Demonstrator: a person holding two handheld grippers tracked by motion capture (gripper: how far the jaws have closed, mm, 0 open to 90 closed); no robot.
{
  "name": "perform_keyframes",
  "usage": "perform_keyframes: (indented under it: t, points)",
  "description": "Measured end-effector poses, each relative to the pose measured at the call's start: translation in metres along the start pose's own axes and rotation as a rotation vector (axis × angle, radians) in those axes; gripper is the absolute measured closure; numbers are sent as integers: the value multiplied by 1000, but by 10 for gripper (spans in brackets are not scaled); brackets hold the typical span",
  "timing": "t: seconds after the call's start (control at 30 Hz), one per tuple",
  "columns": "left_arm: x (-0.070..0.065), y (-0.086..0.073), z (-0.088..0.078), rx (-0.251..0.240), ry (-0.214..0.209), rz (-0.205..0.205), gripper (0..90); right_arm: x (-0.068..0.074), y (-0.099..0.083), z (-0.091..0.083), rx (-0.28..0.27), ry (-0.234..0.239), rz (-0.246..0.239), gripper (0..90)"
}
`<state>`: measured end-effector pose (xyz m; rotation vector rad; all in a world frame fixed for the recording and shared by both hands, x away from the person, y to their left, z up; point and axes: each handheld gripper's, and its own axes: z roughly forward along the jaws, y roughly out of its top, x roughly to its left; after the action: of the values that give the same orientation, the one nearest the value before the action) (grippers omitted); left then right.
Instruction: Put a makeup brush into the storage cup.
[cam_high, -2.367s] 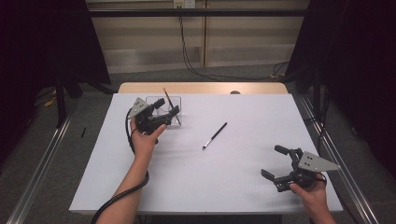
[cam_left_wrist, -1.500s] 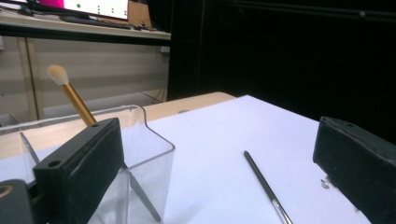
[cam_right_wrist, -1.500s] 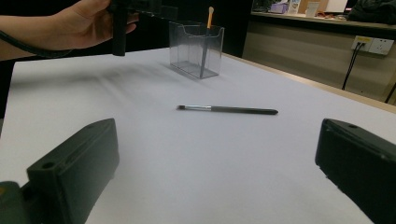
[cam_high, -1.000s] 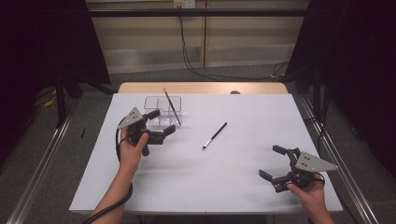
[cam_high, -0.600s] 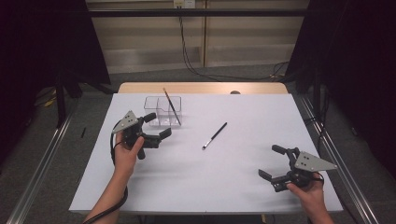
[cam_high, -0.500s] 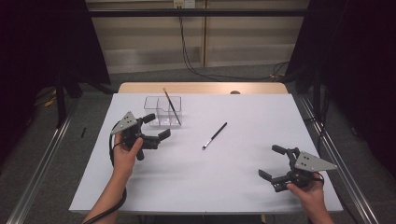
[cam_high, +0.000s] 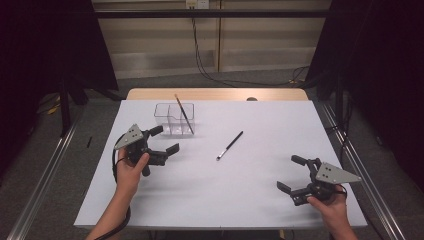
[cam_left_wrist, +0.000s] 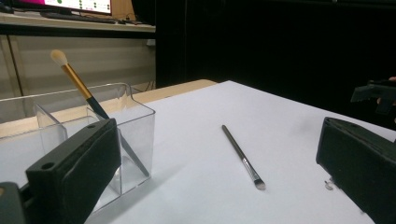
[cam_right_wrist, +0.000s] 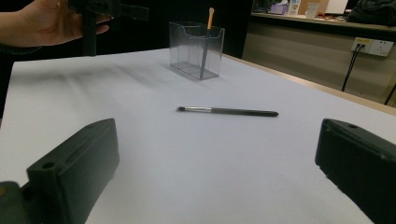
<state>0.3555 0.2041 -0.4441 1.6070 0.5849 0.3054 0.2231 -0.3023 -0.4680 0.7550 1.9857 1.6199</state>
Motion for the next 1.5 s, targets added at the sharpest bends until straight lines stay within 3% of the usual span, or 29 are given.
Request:
perform_keyframes:
  t: [0.6,1.2,1.5]
  points:
    - [-3,-1,-17,13,-4,25,0,0,0,-1,1,-2,-1,0]
    - [-4,-5,-28,27,-14,31,0,1,-1,-6,1,-19,-2,0]
    - [-8,-5,-38,11,-13,21,0,1,-1,-5,0,-16,-1,0]
